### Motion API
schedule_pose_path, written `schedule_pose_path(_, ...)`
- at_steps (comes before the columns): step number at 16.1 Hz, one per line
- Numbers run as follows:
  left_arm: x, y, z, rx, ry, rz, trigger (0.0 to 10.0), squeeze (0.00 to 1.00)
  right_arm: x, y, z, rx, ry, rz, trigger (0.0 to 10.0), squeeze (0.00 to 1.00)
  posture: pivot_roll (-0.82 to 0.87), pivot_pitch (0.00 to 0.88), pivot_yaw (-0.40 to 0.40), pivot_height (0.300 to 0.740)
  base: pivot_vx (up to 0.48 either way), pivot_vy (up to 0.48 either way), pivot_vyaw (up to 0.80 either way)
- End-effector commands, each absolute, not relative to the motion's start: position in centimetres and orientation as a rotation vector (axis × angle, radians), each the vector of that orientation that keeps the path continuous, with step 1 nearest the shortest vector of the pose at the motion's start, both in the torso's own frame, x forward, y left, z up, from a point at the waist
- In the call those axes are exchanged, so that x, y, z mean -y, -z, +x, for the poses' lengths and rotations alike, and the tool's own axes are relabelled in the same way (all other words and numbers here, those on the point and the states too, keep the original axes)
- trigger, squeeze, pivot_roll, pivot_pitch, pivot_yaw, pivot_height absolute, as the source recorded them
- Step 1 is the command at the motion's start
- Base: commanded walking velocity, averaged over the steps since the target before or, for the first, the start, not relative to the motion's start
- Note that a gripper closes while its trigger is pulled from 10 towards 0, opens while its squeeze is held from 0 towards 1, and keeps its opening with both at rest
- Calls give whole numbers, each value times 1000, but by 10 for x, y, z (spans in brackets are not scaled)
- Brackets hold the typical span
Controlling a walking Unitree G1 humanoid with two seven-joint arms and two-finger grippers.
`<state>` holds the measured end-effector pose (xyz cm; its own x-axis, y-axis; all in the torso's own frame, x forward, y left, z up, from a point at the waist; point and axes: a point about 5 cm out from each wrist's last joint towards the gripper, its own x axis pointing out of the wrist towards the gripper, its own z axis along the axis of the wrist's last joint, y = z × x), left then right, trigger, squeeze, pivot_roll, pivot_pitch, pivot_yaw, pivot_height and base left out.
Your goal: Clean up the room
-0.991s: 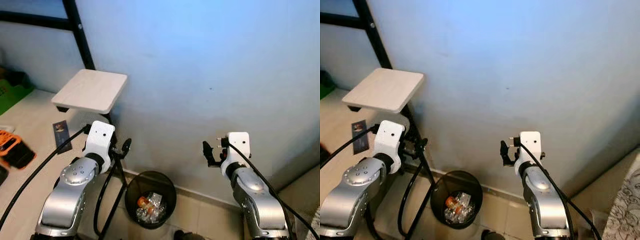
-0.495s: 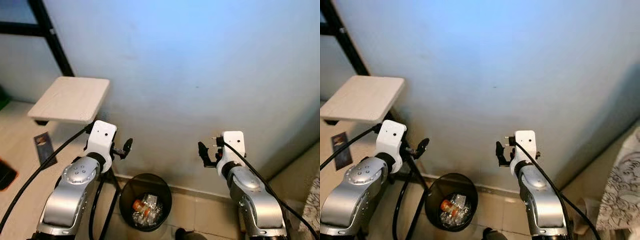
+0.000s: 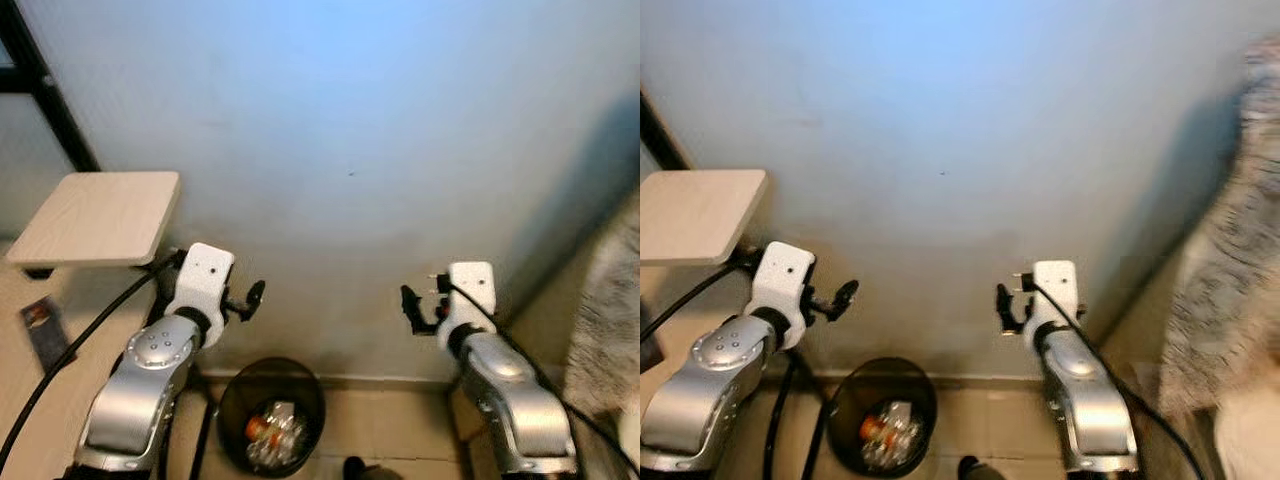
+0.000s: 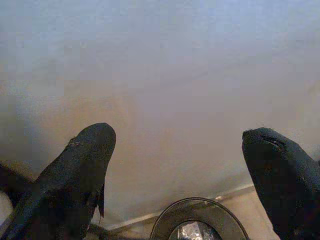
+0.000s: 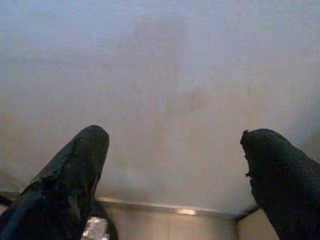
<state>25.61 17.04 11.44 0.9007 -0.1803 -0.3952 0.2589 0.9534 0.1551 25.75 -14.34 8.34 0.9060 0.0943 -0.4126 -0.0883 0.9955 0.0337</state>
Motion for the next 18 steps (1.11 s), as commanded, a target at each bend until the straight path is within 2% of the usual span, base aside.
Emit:
schedule_pose_path(1,-168,-116,257,-392,226,181,10000,0,146,-85,256,-429,-82,11,10000,1000,57,0,35,740,0,0,-781)
schedule_pose_path(5,-167,-119,260,-374,207,137,10000,8,148,-88,259,-404,-81,-75,10000,1000,54,0,36,740,0,0,-778)
schedule_pose_path(7,-169,-123,264,-321,185,131,10000,337,149,-90,261,-395,-83,-39,10000,1000,54,0,35,740,0,0,-756)
schedule_pose_path(9,-170,-132,268,-206,134,111,10000,322,151,-91,262,-397,-61,-17,10000,1000,55,0,36,740,0,0,-750)
schedule_pose_path(11,-169,-132,268,-210,103,57,10000,353,153,-91,262,-405,-47,-18,10000,1000,51,0,36,740,0,0,-750)
schedule_pose_path(12,-167,-131,267,-218,120,51,10000,439,153,-91,262,-405,-47,-16,10000,1000,51,0,36,740,0,0,-750)
schedule_pose_path(13,-166,-131,266,-227,137,34,10000,569,152,-91,262,-404,-49,-15,10000,1000,51,0,35,740,0,0,-744)
schedule_pose_path(14,-166,-131,266,-232,139,27,10000,1000,153,-91,262,-405,-49,-14,10000,1000,52,0,35,740,0,0,-750)
schedule_pose_path(18,-171,-128,264,-294,170,1,10000,1000,152,-91,261,-407,-49,8,10000,1000,51,0,36,740,0,0,-747)
